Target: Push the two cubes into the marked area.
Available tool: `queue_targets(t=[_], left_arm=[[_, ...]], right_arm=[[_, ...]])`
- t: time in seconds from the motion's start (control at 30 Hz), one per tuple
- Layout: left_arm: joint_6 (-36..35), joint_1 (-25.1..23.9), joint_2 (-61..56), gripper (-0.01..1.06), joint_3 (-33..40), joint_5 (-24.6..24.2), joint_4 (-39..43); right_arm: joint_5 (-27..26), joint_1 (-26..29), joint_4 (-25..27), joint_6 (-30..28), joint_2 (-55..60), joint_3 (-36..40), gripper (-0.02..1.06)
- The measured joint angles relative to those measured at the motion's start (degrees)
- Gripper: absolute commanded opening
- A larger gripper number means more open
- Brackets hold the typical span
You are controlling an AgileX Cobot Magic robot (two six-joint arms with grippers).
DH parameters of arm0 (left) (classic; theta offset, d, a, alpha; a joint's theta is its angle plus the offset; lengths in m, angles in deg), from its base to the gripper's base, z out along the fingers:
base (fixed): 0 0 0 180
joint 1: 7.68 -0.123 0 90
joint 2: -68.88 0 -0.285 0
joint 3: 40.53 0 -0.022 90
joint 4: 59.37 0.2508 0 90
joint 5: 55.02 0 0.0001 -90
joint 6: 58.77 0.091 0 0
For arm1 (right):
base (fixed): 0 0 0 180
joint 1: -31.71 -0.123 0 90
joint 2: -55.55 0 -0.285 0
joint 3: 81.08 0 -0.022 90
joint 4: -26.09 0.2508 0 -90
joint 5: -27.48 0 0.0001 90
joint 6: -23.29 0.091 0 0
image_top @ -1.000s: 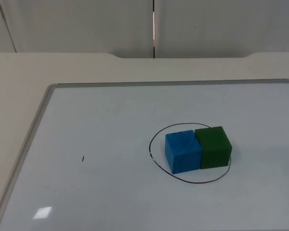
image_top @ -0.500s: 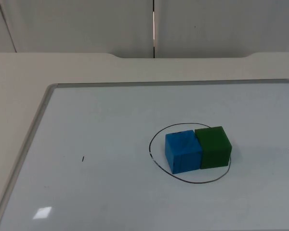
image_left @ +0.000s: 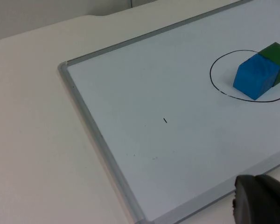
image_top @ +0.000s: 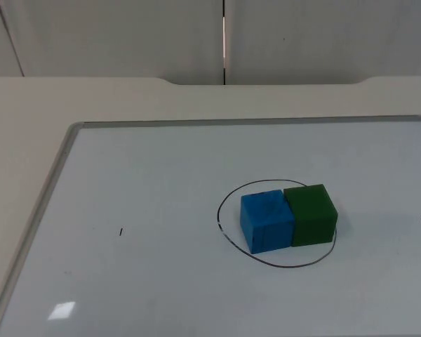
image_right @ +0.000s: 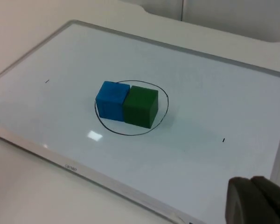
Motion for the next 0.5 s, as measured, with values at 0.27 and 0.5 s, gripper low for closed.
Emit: queue_targets(t=[0.27, 0.5], left_arm=[[0.00, 0.00, 0.00, 0.00, 0.00, 0.00, 0.09], [0.00, 0.00, 0.00, 0.00, 0.00, 0.00, 0.09]], right_arm=[[0.98, 0.00, 0.10, 0.00, 0.00, 0.35, 0.00], [1.02, 0.00, 0.10, 0.00, 0.00, 0.35, 0.00]])
